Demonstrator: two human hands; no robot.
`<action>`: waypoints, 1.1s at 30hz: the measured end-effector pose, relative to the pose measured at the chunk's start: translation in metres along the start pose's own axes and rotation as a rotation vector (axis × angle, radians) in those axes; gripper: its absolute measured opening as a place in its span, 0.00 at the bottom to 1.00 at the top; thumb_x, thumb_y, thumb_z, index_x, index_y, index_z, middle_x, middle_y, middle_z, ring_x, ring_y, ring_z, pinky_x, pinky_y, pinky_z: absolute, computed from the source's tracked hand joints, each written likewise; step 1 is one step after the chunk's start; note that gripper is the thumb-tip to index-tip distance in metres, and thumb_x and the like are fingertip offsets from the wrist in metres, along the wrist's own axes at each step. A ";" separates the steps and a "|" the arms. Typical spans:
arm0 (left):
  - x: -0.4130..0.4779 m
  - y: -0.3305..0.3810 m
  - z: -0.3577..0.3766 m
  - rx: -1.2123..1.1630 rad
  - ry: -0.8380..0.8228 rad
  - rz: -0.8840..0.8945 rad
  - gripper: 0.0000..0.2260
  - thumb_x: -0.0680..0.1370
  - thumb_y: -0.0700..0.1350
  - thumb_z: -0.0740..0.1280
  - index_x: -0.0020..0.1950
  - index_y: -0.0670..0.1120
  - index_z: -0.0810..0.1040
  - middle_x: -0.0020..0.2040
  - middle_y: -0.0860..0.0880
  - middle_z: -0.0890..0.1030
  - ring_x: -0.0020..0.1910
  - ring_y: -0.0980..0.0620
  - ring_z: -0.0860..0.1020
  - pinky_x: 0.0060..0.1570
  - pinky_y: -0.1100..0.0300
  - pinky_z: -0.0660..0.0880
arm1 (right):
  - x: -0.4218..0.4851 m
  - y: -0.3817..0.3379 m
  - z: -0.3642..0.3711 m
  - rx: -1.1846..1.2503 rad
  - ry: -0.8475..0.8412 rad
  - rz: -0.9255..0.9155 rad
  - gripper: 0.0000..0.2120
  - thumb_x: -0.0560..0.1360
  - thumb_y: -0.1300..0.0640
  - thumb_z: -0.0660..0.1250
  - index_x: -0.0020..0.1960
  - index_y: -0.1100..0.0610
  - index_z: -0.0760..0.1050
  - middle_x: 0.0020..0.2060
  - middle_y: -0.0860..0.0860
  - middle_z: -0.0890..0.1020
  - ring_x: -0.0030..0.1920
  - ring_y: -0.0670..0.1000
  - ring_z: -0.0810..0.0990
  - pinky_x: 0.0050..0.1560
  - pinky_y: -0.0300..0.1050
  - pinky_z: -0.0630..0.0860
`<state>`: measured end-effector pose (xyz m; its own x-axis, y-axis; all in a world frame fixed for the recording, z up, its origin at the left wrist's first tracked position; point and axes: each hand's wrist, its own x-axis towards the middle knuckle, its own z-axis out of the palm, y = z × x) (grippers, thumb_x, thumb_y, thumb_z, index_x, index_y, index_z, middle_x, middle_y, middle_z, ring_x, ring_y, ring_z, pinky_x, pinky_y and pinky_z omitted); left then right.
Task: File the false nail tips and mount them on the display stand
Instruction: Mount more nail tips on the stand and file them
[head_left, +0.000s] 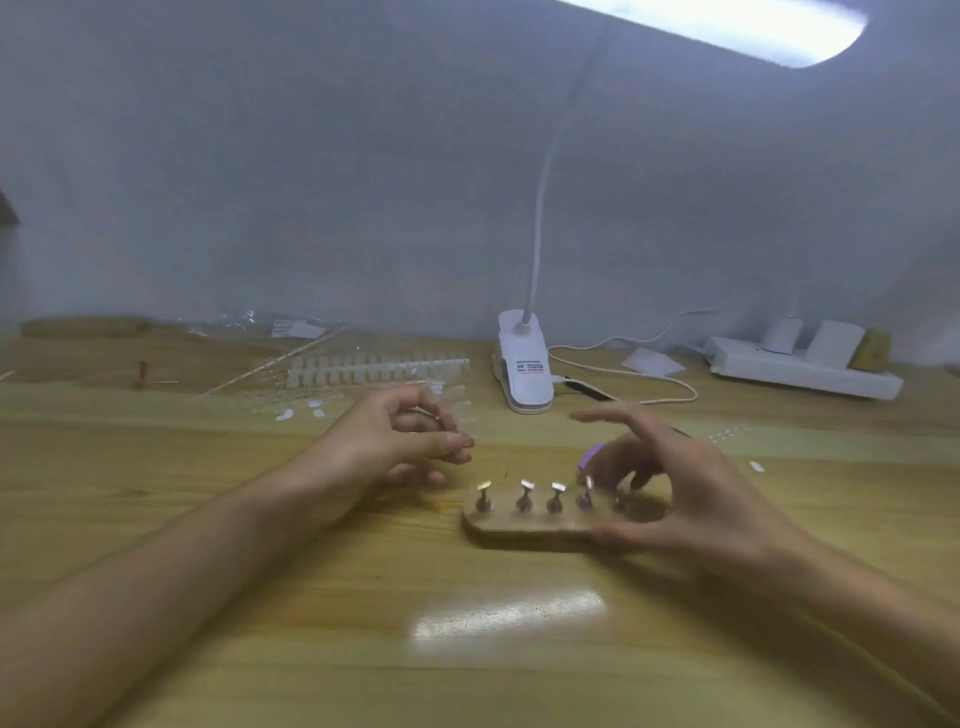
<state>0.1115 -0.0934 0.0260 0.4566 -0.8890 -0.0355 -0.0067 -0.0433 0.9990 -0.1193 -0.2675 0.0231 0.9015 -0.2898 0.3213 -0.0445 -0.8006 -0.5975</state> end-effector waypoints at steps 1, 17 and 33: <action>0.001 -0.001 0.005 -0.014 -0.013 0.017 0.14 0.67 0.41 0.75 0.48 0.40 0.76 0.46 0.44 0.86 0.48 0.46 0.85 0.36 0.61 0.80 | -0.006 -0.001 0.006 0.012 -0.011 0.010 0.37 0.64 0.52 0.81 0.67 0.36 0.67 0.46 0.42 0.83 0.48 0.50 0.81 0.48 0.39 0.77; 0.023 0.028 0.053 0.247 -0.022 0.233 0.05 0.74 0.45 0.75 0.47 0.49 0.80 0.47 0.51 0.84 0.44 0.59 0.81 0.34 0.68 0.72 | 0.049 -0.022 -0.002 0.448 0.231 0.131 0.01 0.74 0.62 0.73 0.46 0.58 0.82 0.41 0.55 0.86 0.40 0.50 0.83 0.34 0.43 0.79; 0.024 0.001 0.037 0.145 0.150 0.451 0.06 0.70 0.37 0.76 0.44 0.39 0.82 0.41 0.47 0.85 0.41 0.47 0.86 0.39 0.60 0.81 | 0.049 -0.013 0.008 0.712 0.175 0.269 0.02 0.76 0.64 0.71 0.47 0.63 0.82 0.39 0.56 0.84 0.39 0.53 0.86 0.39 0.37 0.80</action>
<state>0.0897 -0.1311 0.0248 0.5024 -0.7591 0.4139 -0.3518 0.2578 0.8999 -0.0710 -0.2667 0.0409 0.8153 -0.5521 0.1744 0.0883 -0.1791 -0.9799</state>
